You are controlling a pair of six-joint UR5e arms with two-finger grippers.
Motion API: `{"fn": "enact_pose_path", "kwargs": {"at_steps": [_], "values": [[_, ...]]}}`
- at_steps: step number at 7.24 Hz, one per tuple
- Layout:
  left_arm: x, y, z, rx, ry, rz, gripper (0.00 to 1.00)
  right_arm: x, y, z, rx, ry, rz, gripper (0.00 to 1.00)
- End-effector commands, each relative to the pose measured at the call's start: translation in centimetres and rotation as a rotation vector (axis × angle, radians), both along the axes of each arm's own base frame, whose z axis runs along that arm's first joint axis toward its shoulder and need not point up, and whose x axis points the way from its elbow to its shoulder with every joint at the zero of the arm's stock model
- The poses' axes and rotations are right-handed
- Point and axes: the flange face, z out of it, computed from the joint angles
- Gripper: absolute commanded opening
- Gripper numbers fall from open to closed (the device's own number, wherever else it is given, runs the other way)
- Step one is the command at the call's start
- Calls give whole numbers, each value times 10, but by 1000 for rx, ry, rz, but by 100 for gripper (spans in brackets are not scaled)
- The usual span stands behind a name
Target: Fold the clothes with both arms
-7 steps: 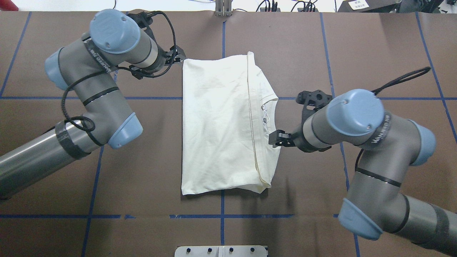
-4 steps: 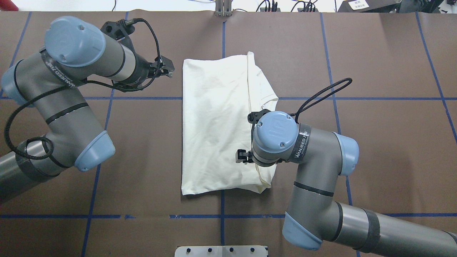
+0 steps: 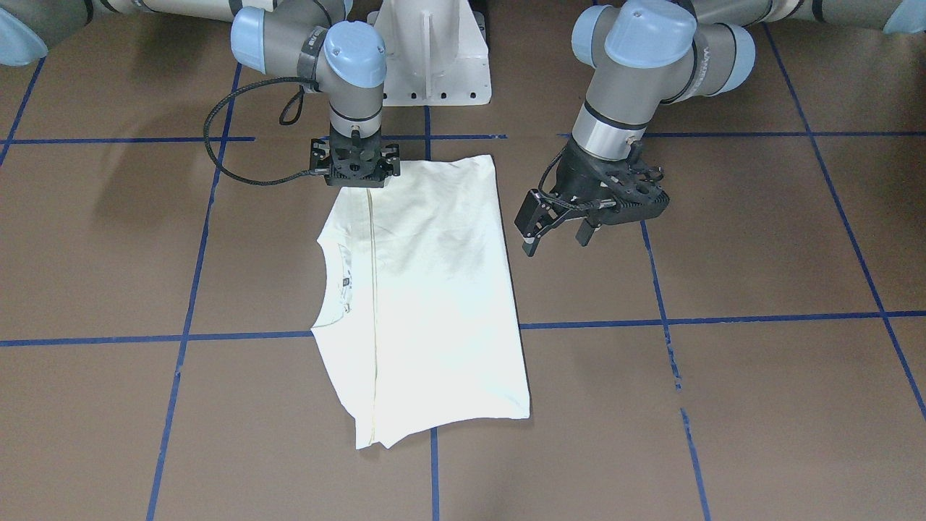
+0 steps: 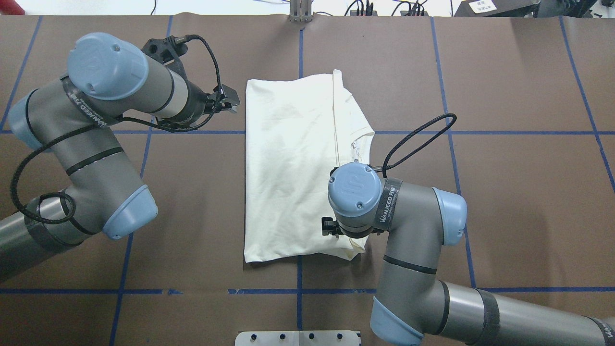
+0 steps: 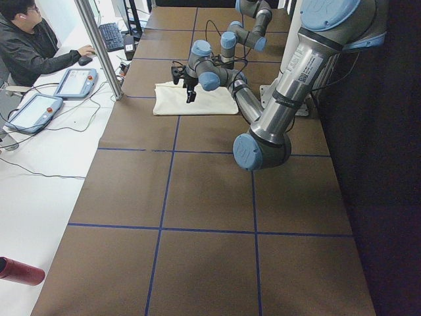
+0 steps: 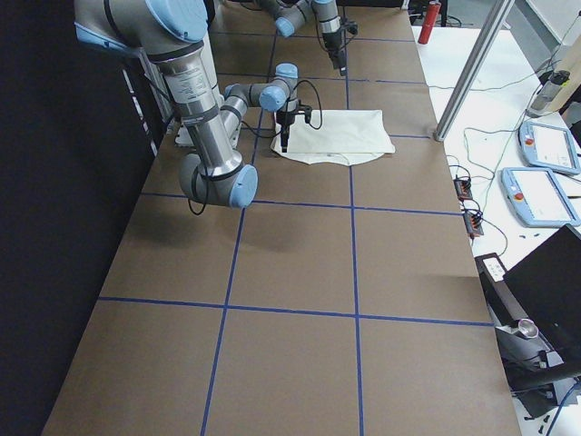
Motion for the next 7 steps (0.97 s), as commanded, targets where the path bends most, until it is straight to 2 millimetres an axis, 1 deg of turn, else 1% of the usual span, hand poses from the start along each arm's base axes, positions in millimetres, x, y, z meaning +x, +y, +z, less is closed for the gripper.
{"fn": "enact_pose_path", "kwargs": {"at_steps": [1, 4, 5, 6, 7], "values": [[0, 1, 2, -3, 0, 2, 100, -8, 12, 10, -13, 36, -24, 100], [6, 6, 1, -18, 10, 0, 100, -5, 14, 14, -19, 83, -44, 100], [11, 10, 1, -22, 13, 8, 100, -4, 14, 17, -15, 97, -56, 100], [14, 13, 0, -30, 20, 8, 100, -2, 10, 22, -12, 104, -54, 100], [18, 15, 0, -29, 19, 14, 100, 8, -4, 23, -9, 107, -42, 100]]}}
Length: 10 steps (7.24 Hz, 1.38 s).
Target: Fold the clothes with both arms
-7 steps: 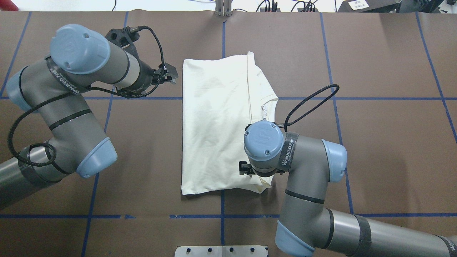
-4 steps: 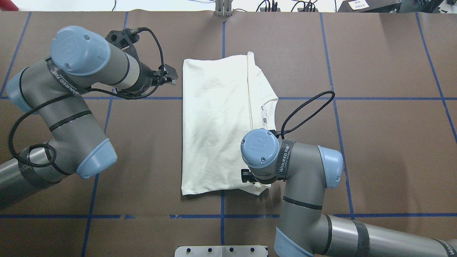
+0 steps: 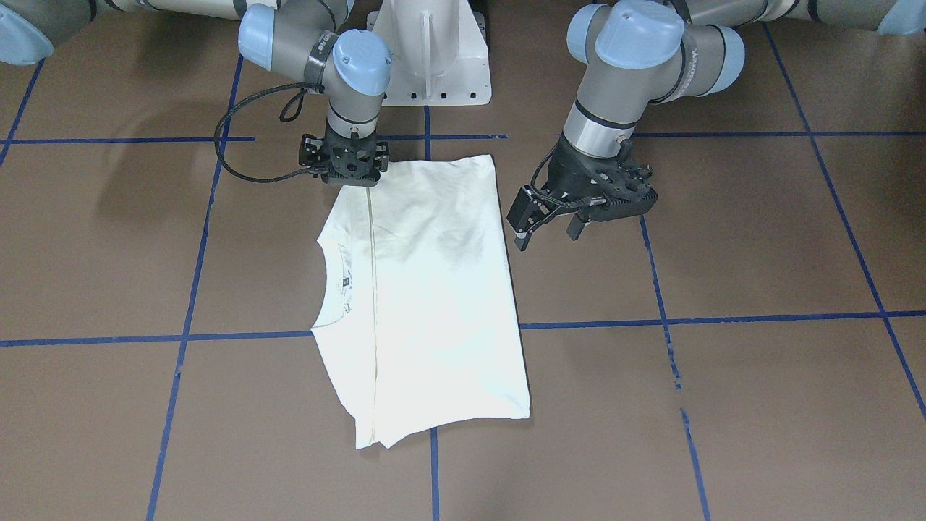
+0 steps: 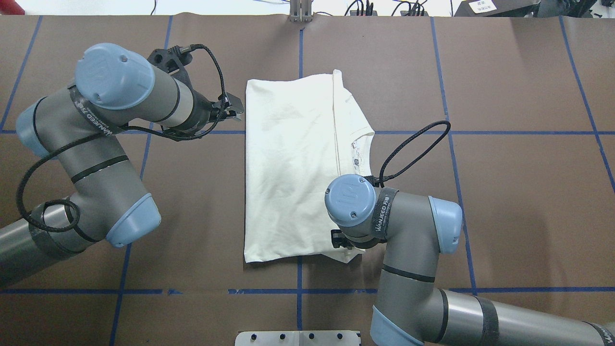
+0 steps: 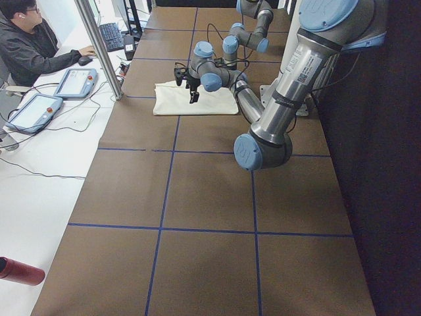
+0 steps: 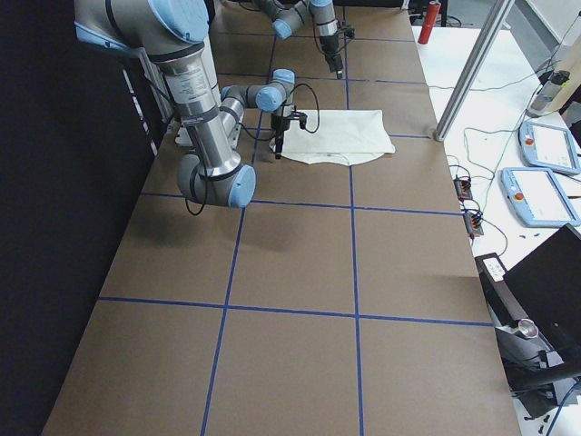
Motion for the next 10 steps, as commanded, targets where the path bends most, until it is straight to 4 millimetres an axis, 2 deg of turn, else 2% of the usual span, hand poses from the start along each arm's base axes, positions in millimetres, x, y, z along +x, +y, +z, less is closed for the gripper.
{"fn": "enact_pose_path", "kwargs": {"at_steps": [1, 2, 3, 4, 5, 6, 7, 8, 9, 10], "values": [[8, 6, 0, -3, 3, 9, 100, 18, -25, 5, 10, 26, 4, 100], [11, 8, 0, -13, 9, 8, 100, 27, -32, 18, 15, 47, -1, 100], [17, 13, -2, -14, 12, 17, 100, 35, -31, 42, 12, 76, 3, 100], [17, 13, -4, -12, 14, 17, 100, 48, -37, 42, 13, 70, 20, 100], [18, 13, -3, -13, 11, 18, 100, 70, -47, 21, 39, 26, 8, 100], [18, 13, -3, -13, 11, 18, 100, 86, -62, 10, 37, 0, 21, 100], [19, 13, 2, -15, 6, 20, 100, 90, -66, -6, 27, -58, 21, 100], [33, 29, 14, -50, 2, 41, 100, 91, -70, -37, 77, -169, 34, 100], [50, 58, 25, -171, 85, -1, 100, 96, -68, -56, 114, -255, 41, 100], [76, 100, 43, -294, 149, -14, 100, 99, -66, -64, 126, -301, 46, 100]]}}
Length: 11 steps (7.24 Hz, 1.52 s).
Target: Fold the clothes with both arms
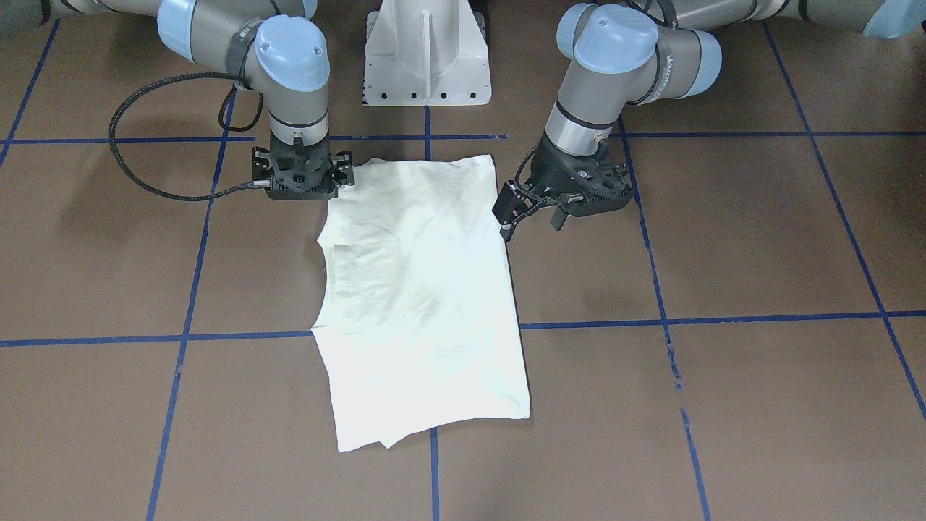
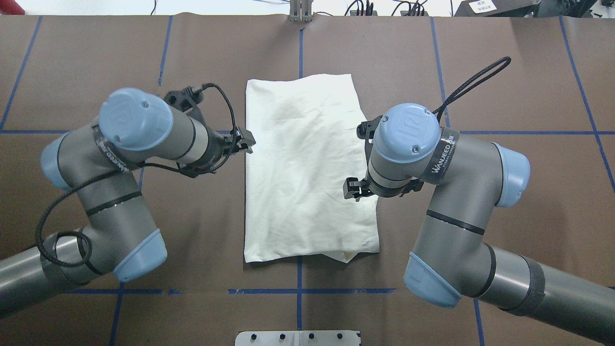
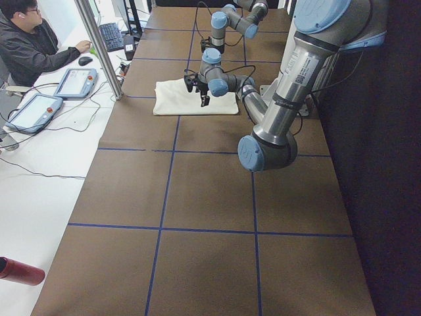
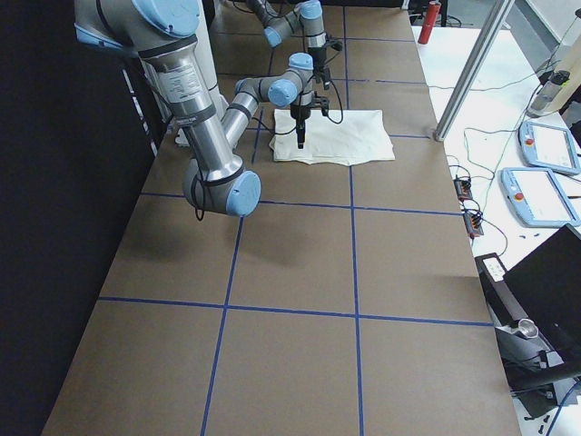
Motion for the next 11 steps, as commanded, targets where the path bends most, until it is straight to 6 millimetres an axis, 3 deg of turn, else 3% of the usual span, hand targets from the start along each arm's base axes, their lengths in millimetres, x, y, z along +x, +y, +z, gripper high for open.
{"fn": "enact_pose_path", "kwargs": {"at_steps": [1, 2, 4, 10, 11], "values": [[55, 80, 17, -213, 70, -62, 98, 6, 1, -22, 43, -110, 8, 100], [82, 116, 21, -278, 26, -84, 93, 7, 2, -25, 35, -133, -2, 100], [94, 157, 14, -343, -55, -66, 88, 9, 2, -27, 32, -141, 1, 100], [101, 159, 23, -347, -87, -72, 79, 15, -4, -26, 28, -140, 11, 100], [101, 159, 23, -348, -87, -73, 70, 15, -4, -26, 28, -140, 11, 100]]}}
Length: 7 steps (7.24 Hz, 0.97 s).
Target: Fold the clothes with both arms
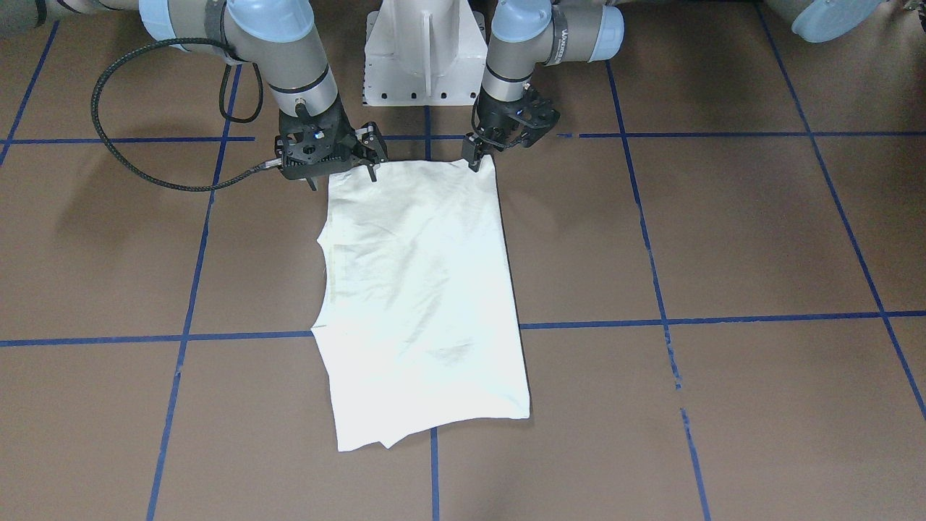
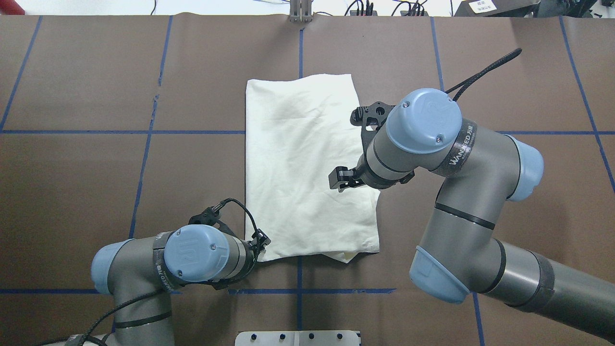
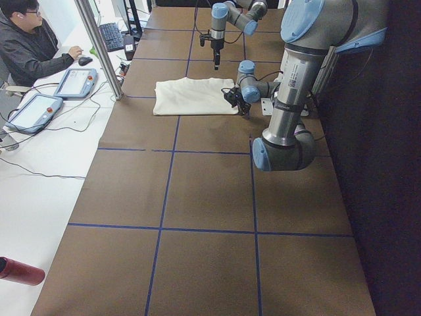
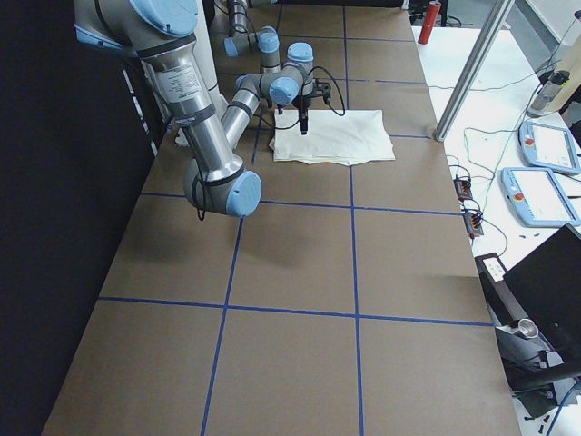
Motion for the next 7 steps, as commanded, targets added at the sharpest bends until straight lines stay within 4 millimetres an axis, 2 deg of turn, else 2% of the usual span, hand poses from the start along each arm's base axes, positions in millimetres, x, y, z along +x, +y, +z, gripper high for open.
{"fn": "enact_pose_path", "kwargs": {"at_steps": [1, 2, 3, 4, 7], "values": [[1, 1, 0, -1, -1, 0, 52, 1, 0, 0, 0, -1, 1, 100], [1, 1, 0, 1, -1, 0, 29, 3, 0, -2, 3, -5, 2, 100], [2, 3, 1, 8, -4, 5, 11, 7, -1, -3, -3, -10, 0, 100], [2, 2, 0, 19, -4, 4, 0, 9, -2, -4, -6, -16, -2, 100], [-5, -2, -5, 31, 5, 2, 0, 9, -1, -3, -8, -16, -1, 100]]}}
